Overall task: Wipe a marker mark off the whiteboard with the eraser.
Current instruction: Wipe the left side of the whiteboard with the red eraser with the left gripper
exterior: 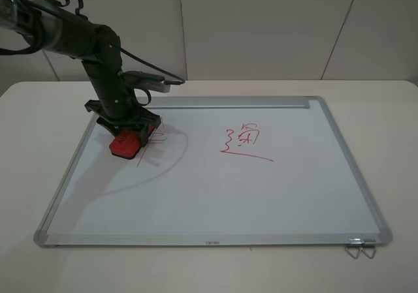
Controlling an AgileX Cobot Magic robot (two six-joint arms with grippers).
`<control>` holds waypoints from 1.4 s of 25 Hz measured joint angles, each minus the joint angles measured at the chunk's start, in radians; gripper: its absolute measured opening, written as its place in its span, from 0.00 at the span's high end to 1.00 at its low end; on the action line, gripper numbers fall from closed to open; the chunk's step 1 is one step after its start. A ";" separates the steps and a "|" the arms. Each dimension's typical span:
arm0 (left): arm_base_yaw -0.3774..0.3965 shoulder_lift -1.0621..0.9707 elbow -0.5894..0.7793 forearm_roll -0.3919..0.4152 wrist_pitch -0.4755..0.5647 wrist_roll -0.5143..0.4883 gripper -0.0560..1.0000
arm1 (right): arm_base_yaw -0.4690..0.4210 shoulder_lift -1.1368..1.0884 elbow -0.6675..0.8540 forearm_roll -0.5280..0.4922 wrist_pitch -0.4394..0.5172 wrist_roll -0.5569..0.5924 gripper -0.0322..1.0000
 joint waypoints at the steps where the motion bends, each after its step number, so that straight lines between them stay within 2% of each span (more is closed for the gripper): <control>1: -0.001 0.000 0.000 0.000 -0.005 0.002 0.40 | 0.000 0.000 0.000 0.006 0.000 0.000 0.17; 6: -0.036 0.011 -0.015 -0.008 -0.033 0.024 0.40 | 0.000 0.000 0.000 0.000 0.000 0.000 0.17; 14: -0.134 0.093 -0.165 -0.026 0.061 0.074 0.40 | 0.000 0.000 0.000 0.000 0.000 0.000 0.17; 19: -0.175 0.120 -0.218 -0.070 0.084 0.077 0.40 | 0.000 0.000 0.000 0.006 0.000 0.000 0.17; 26: -0.152 0.122 -0.223 -0.083 0.096 0.058 0.40 | 0.000 0.000 0.000 0.000 0.000 0.000 0.17; 35: -0.038 0.122 -0.224 0.006 0.136 -0.002 0.40 | 0.000 0.000 0.000 0.000 0.000 0.000 0.17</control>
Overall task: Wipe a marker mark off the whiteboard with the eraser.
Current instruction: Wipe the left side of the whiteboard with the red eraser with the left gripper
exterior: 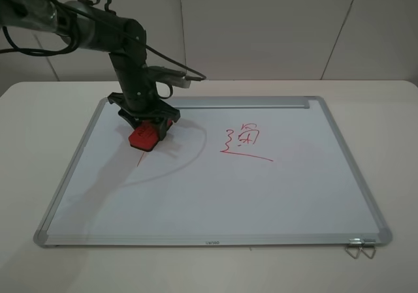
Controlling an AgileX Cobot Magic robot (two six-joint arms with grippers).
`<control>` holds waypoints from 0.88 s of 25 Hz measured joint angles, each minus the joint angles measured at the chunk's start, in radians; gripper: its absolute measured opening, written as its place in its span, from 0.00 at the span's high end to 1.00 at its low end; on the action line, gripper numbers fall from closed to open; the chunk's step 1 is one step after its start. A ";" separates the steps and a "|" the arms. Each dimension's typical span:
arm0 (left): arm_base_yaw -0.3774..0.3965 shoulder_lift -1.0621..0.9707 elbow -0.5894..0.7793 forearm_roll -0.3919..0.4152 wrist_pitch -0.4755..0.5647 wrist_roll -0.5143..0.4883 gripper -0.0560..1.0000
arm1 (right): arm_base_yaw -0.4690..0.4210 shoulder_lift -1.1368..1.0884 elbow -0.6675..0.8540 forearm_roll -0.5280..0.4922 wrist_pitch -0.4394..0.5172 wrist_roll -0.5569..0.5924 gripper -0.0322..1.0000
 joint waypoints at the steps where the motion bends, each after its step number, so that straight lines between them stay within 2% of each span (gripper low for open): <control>1: 0.012 0.000 0.000 0.004 0.005 -0.004 0.40 | 0.000 0.000 0.000 0.006 0.000 0.000 0.17; 9: 0.062 0.000 -0.005 0.032 0.012 -0.036 0.40 | 0.000 0.000 0.000 0.006 0.000 0.000 0.17; 17: 0.055 0.044 -0.095 0.015 0.058 0.004 0.40 | 0.000 0.000 0.000 0.000 0.000 0.000 0.17; 22: 0.013 0.081 -0.165 0.009 0.075 0.020 0.40 | 0.000 0.000 0.000 0.006 0.000 0.000 0.17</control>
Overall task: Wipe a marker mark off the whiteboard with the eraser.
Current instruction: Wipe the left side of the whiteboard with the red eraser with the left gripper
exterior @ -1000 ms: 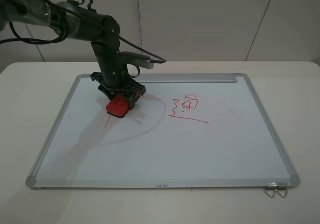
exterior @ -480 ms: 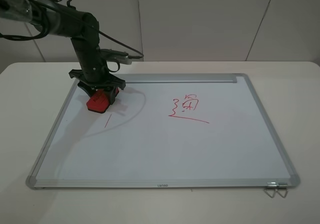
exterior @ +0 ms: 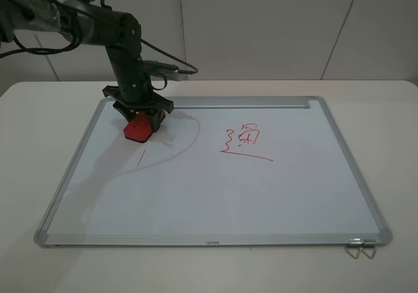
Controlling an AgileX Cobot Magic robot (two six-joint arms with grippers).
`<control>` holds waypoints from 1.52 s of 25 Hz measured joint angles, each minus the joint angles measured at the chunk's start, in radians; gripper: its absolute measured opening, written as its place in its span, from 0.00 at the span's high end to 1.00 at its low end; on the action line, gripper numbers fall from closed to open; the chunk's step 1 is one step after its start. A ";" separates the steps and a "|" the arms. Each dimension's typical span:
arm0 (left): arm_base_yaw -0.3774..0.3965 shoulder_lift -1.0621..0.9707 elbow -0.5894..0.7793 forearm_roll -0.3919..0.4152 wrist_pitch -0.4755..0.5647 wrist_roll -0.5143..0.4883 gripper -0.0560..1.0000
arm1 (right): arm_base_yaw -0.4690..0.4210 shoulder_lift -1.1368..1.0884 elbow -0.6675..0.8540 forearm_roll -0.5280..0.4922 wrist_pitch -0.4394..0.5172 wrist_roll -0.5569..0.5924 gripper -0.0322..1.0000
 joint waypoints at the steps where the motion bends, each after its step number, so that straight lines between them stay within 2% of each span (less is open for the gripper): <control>1: -0.010 0.009 -0.013 -0.003 0.006 0.005 0.40 | 0.000 0.000 0.000 -0.006 0.000 0.000 0.17; 8: -0.107 0.035 -0.067 -0.059 0.009 0.053 0.40 | 0.000 0.000 0.000 0.000 0.000 0.000 0.17; 11: -0.126 0.035 -0.068 -0.092 0.009 0.067 0.40 | 0.000 0.000 0.000 -0.006 0.000 0.000 0.17; 15: -0.126 0.035 -0.068 -0.098 0.013 0.061 0.40 | 0.000 0.000 0.000 0.000 0.000 0.000 0.17; 21: -0.124 0.012 -0.061 -0.056 0.047 -0.019 0.40 | 0.000 0.000 0.000 0.000 0.000 0.000 0.17; 30: -0.123 -0.057 -0.006 0.014 0.079 -0.066 0.40 | 0.000 0.000 0.000 0.000 0.000 0.000 0.17; 38: -0.123 -0.113 0.165 0.020 -0.017 -0.086 0.40 | 0.000 0.000 0.000 0.000 0.000 0.000 0.17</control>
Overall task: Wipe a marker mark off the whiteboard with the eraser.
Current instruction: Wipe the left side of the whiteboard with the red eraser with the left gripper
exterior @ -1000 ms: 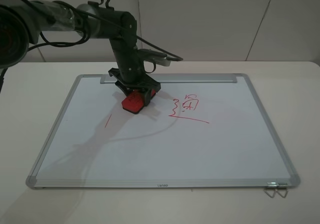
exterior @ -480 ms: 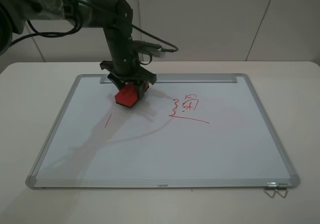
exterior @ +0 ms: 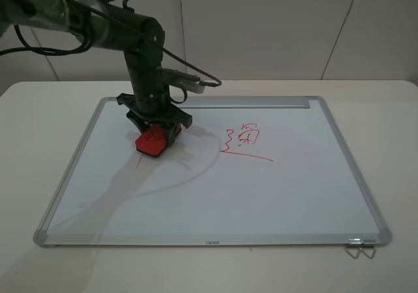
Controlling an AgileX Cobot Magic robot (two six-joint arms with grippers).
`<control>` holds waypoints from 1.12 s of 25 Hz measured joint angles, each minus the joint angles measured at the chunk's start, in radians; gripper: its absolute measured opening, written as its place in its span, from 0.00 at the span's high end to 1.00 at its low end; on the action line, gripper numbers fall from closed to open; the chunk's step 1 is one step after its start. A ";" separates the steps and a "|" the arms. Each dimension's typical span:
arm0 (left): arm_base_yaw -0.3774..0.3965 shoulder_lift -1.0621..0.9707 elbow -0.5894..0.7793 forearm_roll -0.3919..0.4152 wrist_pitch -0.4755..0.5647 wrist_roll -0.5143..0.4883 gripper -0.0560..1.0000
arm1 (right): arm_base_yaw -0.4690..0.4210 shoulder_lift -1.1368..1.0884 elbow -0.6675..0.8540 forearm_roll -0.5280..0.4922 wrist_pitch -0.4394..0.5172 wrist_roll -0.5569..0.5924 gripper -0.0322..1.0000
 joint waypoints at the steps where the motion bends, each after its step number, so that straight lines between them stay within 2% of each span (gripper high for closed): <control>1: 0.000 -0.010 0.023 0.001 -0.014 -0.003 0.40 | 0.000 0.000 0.000 0.000 0.000 0.000 0.17; 18: 0.007 -0.089 0.249 -0.006 -0.185 -0.007 0.40 | 0.000 0.000 0.000 -0.006 0.000 0.000 0.17; 28: 0.002 -0.229 0.496 -0.006 -0.266 -0.042 0.40 | 0.000 0.000 0.000 0.000 0.000 0.000 0.17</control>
